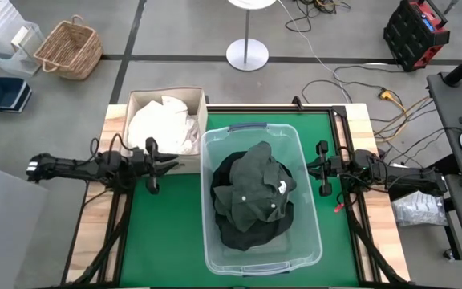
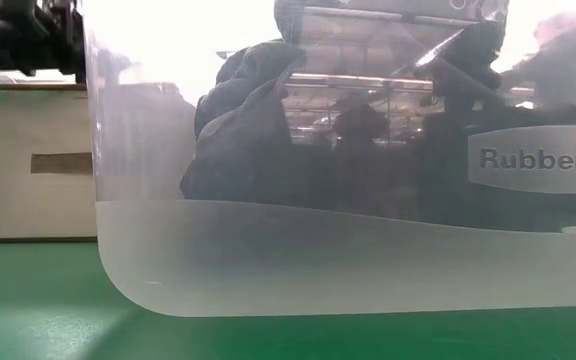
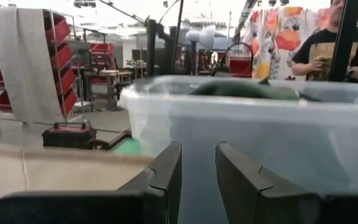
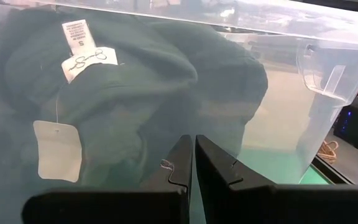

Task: Sort clothes
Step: Return to Home Position

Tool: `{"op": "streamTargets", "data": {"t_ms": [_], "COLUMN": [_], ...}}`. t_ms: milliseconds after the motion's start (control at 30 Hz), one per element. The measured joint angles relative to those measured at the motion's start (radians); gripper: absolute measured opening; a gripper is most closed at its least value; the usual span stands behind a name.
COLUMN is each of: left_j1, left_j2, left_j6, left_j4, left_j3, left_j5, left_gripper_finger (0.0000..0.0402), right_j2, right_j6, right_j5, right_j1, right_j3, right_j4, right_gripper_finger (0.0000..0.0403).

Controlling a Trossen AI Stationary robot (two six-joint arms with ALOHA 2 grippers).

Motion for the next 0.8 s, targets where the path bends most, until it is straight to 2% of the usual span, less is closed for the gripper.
{"op": "streamTargets", "data": {"t_ms": [300,667,800], "left_j1": [0.004,0.004,0.004], "left_j2": [-0.126,-0.289,-0.301], "left_j6": [-0.049,0.019,0.071], "left_j4": [0.082,-0.106,-0.156], "left_j3": [-0.152,-0.151,-0.15], "left_j5": [0.007,0.025,0.03], "left_gripper_finger": [0.0078,0.0078,0.0078], "right_j2": [0.0,0.0,0.0], "right_j6": [0.0,0.0,0.0], "right_j5": [0.0,0.0,0.0], "right_j1": [0.0,0.0,0.0], "right_j3": [0.0,0.0,0.0], "right_j4": [0.0,-0.001,0.0], "right_gripper_finger": [0.0013,0.0013,0.0013]}}
